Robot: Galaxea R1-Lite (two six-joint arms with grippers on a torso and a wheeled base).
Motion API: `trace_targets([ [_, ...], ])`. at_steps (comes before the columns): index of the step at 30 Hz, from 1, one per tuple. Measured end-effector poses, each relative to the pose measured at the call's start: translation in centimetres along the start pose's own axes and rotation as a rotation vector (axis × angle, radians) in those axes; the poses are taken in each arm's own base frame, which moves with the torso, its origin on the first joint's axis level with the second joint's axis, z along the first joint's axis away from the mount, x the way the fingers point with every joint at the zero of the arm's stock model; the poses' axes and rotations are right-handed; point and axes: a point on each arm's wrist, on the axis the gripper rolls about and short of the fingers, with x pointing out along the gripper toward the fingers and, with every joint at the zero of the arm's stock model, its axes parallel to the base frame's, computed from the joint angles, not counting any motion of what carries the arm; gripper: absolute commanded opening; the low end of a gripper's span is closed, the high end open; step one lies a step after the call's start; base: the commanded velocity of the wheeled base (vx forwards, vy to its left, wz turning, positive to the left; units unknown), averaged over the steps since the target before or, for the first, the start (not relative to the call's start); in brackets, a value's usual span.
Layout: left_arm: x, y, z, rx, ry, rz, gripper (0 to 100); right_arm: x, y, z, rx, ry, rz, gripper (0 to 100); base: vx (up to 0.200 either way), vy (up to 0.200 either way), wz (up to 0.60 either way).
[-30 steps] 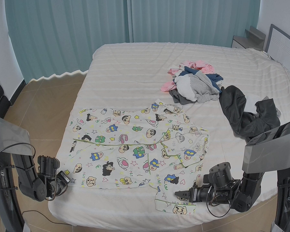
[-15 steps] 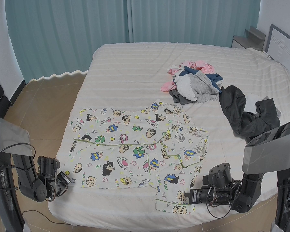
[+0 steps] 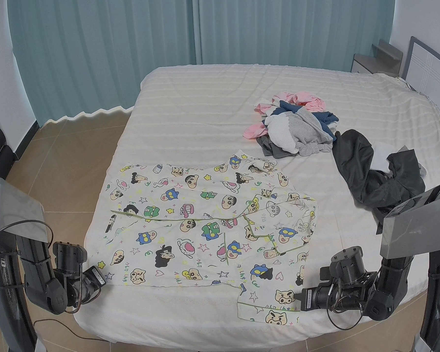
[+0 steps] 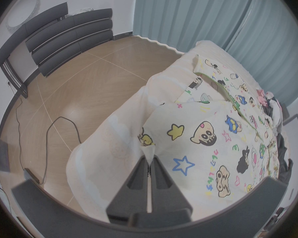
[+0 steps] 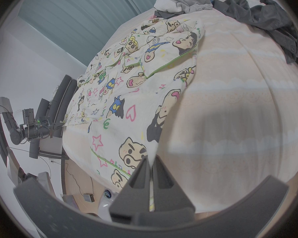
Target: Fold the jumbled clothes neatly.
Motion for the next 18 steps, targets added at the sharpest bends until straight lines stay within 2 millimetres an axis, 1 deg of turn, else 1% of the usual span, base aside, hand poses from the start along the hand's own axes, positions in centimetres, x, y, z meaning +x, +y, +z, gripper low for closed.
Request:
trace_targets([
  [10, -0.7, 0.8, -0.9, 0.076, 0.054, 0.011, 0, -0.7, -0.6, -0.5, -0.030, 0.024, -0.023, 0, 0.000, 0.000, 0.00],
  [14, -1.0, 1.1, -1.1, 0.111, 0.069, 0.020, 0, -1.0, -0.9, -1.0, -0.030, 0.072, -0.045, 0, 0.000, 0.000, 0.00],
  [18, -1.2, 1.5, -1.4, 0.141, 0.085, 0.030, 0, -1.1, -0.8, -0.7, -0.032, 0.070, -0.043, 0, 0.000, 0.000, 0.00],
])
